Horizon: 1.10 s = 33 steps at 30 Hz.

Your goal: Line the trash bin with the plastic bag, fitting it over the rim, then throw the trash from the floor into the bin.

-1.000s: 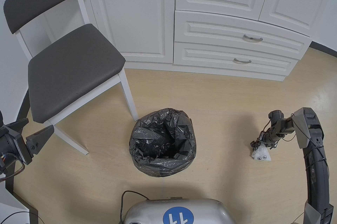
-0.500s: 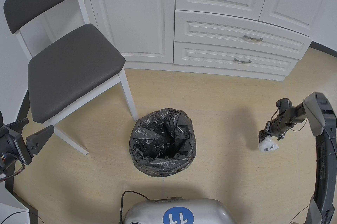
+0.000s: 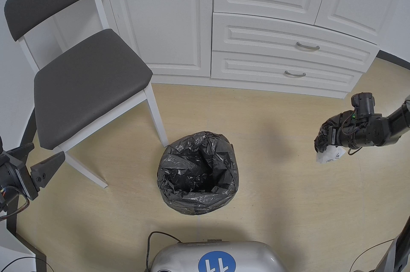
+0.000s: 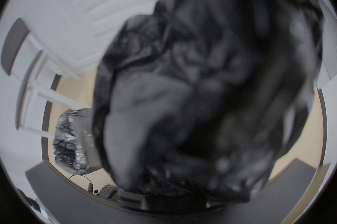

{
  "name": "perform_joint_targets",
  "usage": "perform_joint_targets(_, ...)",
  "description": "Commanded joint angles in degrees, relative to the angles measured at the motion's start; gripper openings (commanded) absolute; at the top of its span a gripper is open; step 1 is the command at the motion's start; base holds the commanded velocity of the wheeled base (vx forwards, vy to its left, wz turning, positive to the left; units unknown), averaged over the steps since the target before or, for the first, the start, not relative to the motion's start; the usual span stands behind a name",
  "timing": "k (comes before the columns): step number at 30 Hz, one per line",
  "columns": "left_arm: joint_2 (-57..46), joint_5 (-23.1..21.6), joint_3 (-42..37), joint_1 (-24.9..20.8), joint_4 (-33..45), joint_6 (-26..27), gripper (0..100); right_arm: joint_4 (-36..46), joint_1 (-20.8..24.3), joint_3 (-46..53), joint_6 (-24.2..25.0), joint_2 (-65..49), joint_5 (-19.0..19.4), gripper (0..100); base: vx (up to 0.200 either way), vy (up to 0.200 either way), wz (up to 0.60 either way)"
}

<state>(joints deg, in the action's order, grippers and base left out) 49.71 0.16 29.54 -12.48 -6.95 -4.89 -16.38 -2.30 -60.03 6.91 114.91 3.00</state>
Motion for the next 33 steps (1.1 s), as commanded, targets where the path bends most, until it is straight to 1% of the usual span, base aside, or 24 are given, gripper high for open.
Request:
perform_joint_targets(1, -1.29, 0.02, 0.43, 0.00, -0.08, 0.05, 100, -11.48, 13.20, 16.17, -3.04, -21.92, -1.94, 0, 0.000, 0.000, 0.00)
perform_joint_targets(3, -1.90, 0.02, 0.61, 0.00, -0.08, 0.14, 100, -13.15, 15.93, 17.31, -2.96, -22.62, -3.97, 0, 0.000, 0.000, 0.00)
perform_joint_targets(6, -2.78, 0.11, 1.22, 0.09, 0.01, 0.05, 100, -17.63, 20.76, 18.89, -2.61, -22.10, -8.54, 0, 0.000, 0.000, 0.00)
perform_joint_targets(8, -3.39, 0.11, 1.49, 0.09, 0.01, 0.05, 100, -21.32, 24.10, 19.95, -2.43, -21.04, -10.91, 0, 0.000, 0.000, 0.00)
perform_joint_targets(9, -3.48, 0.19, 1.49, 0.09, 0.01, 0.05, 100, -21.94, 24.54, 20.12, -2.43, -20.87, -11.08, 0, 0.000, 0.000, 0.00)
perform_joint_targets(10, -4.01, 0.11, 1.49, 0.09, 0.01, 0.14, 100, -25.89, 26.91, 21.00, -2.43, -19.37, -12.14, 0, 0.000, 0.000, 0.00)
perform_joint_targets(11, -4.10, 0.11, 1.49, 0.09, 0.01, 0.23, 100, -26.59, 27.35, 21.18, -2.43, -19.11, -12.14, 0, 0.000, 0.000, 0.00)
perform_joint_targets(12, -4.36, 0.11, 1.40, 0.09, 0.01, 1.02, 100, -30.90, 29.55, 21.97, -2.34, -17.17, -12.40, 0, 0.000, 0.000, 0.00)
perform_joint_targets(15, -4.71, 0.19, 1.31, 0.09, 0.01, 2.16, 100, -38.28, 32.71, 22.94, -1.99, -13.83, -12.40, 0, 0.000, 0.000, 0.00)
perform_joint_targets(16, -4.71, 0.19, 1.31, 0.09, 0.01, 2.16, 100, -38.72, 32.89, 23.02, -1.90, -13.57, -12.40, 0, 0.000, 0.000, 0.00)
perform_joint_targets(17, -4.89, 0.19, 1.31, 0.09, 0.01, 2.43, 100, -43.21, 34.38, 23.55, -1.20, -11.55, -12.32, 0, 0.000, 0.000, 0.00)
perform_joint_targets(18, -5.15, 0.19, 1.31, 0.09, 0.01, 2.43, 100, -49.80, 36.32, 23.90, -0.41, -8.74, -12.40, 0, 0.000, 0.000, 0.00)
perform_joint_targets(20, -5.24, 0.19, 1.31, 0.09, 0.09, 2.52, 100, -58.06, 38.16, 24.08, -0.32, -4.78, -12.58, 0, 0.000, 0.000, 0.00)
perform_joint_targets(21, -5.24, 0.19, 1.31, 0.09, 0.09, 2.52, 100, -59.29, 38.34, 24.17, -0.41, -4.17, -12.58, 0, 0.000, 0.000, 0.00)
perform_joint_targets(22, -5.24, 0.19, 1.31, 0.09, 0.09, 2.52, 100, -66.76, 39.48, 24.34, -0.58, 0.05, -12.58, 0, 0.000, 0.000, 0.00)
perform_joint_targets(24, -5.24, 0.19, 1.31, 0.00, 0.09, 2.52, 100, -70.28, 40.10, 24.25, -0.76, 2.69, -12.67, 0, 0.000, 0.000, 0.00)
perform_joint_targets(25, -5.24, 0.11, 1.31, 0.00, 0.01, 2.52, 100, -73.53, 40.89, 23.90, -0.94, 5.50, -12.58, 0, 0.000, 0.000, 0.00)
perform_joint_targets(28, -5.33, 0.11, 1.31, -0.17, 0.01, 2.52, 100, -73.62, 43.17, 23.02, -1.11, 9.28, -12.67, 0, 0.000, 0.000, 0.00)
perform_joint_targets(31, -5.24, 0.11, 1.22, -0.26, 0.09, 2.52, 100, -73.62, 44.84, 22.06, -1.02, 10.69, -12.75, 0, 0.000, 0.000, 0.00)
perform_joint_targets(33, -5.24, 0.11, 1.22, -0.26, 0.01, 2.52, 100, -72.65, 45.72, 19.77, -0.85, 11.74, -13.37, 0, 0.000, 0.000, 0.00)
